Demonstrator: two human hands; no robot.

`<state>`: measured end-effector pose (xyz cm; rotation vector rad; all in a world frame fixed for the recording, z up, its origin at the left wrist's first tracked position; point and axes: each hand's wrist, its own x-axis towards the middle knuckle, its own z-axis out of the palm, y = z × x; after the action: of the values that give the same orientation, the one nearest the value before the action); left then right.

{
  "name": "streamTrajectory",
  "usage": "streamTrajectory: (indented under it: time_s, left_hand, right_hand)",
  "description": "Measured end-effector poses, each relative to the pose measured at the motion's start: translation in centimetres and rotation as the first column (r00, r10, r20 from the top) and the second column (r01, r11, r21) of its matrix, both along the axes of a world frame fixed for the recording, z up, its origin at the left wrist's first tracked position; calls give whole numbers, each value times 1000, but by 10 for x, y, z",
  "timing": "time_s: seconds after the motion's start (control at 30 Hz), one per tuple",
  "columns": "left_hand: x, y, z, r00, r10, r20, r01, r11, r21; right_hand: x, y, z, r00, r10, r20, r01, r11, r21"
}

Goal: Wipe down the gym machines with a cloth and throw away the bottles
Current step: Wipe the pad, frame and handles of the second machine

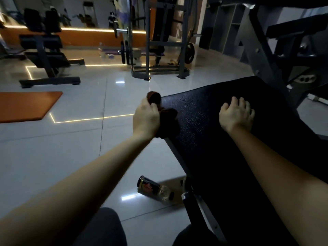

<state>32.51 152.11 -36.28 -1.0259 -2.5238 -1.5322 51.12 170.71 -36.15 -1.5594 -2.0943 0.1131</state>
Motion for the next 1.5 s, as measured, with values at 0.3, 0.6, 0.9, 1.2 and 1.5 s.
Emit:
streamTrajectory:
  time_s: [0.3, 0.6, 0.9, 1.2, 1.5]
  left_hand:
    - [147, -29, -59, 856, -168, 489, 10, 951, 310]
    - [23, 29, -12, 902, -63, 428, -99, 933, 347]
    - [197, -54, -78, 902, -240, 358, 126, 941, 313]
    - [83, 1, -20, 874, -103, 476, -56, 949, 309]
    - [226, -87, -81, 838, -351, 418, 264, 931, 252]
  right_hand:
    - [0, -2, -2, 999, -2, 40, 3, 1000, -11]
    - [3, 1, 1, 998, -7, 58, 8, 1000, -22]
    - [5, -4, 0, 998, 8, 61, -5, 999, -44]
    - [57, -60, -4, 974, 223, -28, -224, 955, -196]
    - [117, -189, -59, 953, 283, -112, -290, 956, -49]
